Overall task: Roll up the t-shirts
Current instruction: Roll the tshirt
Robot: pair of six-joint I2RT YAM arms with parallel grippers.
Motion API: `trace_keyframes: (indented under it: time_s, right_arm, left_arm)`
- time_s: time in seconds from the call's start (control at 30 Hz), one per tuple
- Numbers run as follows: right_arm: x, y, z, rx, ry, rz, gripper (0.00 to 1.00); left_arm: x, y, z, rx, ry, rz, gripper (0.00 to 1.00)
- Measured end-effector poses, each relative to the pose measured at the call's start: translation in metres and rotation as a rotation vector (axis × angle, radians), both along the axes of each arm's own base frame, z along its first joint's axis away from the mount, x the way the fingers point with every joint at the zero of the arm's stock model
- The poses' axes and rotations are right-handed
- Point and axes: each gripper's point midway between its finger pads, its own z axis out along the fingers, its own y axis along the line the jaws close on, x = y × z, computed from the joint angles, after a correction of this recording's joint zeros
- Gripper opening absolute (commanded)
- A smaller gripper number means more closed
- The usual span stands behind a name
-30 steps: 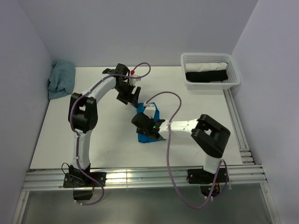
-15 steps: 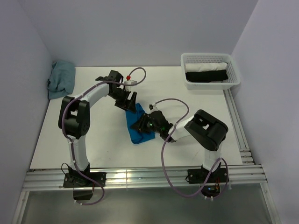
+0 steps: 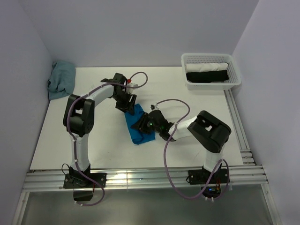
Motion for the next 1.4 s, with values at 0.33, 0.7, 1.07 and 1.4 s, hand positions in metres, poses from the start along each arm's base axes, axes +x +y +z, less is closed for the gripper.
trace_keyframes:
  time_s: [0.33, 0.7, 1.07, 1.4]
  right_arm:
    - [0.003, -0.012, -0.008, -0.193, 0.018, -0.068, 0.45]
    - [0.003, -0.014, -0.011, -0.237, 0.013, -0.092, 0.41]
    - [-0.001, -0.009, -0.010, -0.230, 0.010, -0.109, 0.41]
    - [0.001, -0.004, -0.009, -0.177, 0.006, -0.118, 0.48]
  left_arm:
    - [0.003, 0.001, 0.010, 0.122, -0.042, -0.033, 0.68]
    - [0.003, 0.013, 0.012, 0.139, -0.055, 0.000, 0.95]
    - [-0.004, -0.002, 0.007, -0.004, 0.001, 0.115, 0.83]
    - [0.007, -0.017, -0.001, 0.000, 0.085, 0.127, 0.00]
